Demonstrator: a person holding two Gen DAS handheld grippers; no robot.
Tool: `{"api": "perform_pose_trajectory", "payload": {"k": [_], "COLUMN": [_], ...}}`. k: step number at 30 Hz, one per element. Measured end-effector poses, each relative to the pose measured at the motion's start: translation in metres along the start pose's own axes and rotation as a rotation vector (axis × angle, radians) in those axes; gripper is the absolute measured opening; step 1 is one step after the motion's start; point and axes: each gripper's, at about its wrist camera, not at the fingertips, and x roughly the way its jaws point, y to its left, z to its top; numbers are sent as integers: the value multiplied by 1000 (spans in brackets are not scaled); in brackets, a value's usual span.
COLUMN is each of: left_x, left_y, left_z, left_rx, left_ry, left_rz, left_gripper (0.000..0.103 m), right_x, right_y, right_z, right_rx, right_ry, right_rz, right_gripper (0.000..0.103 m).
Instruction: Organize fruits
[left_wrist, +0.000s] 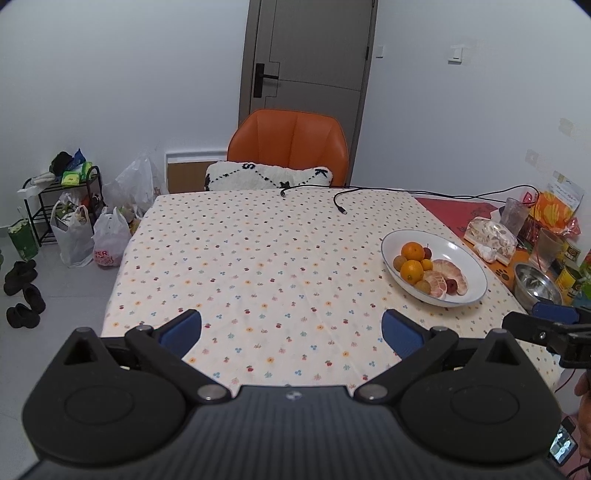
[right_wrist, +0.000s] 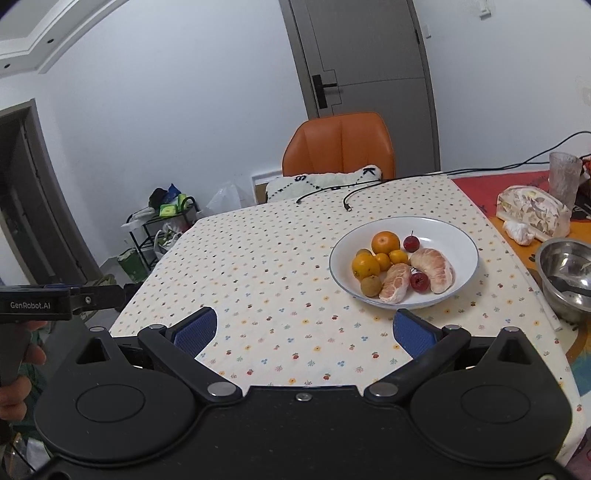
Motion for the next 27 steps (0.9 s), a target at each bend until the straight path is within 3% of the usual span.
{"api": "perform_pose_trajectory", "payload": {"k": [27], "left_x": [-35], "left_y": [-1], "left_z": [-19], "left_rx": [19], "left_ry": [-56], "left_rz": [-11], "left_gripper": [103], "right_x": [-35], "right_y": [25], "right_z": [-7], "right_rx": [-58], "right_ry": [-43], "right_rz": [22], "right_gripper": [103]}}
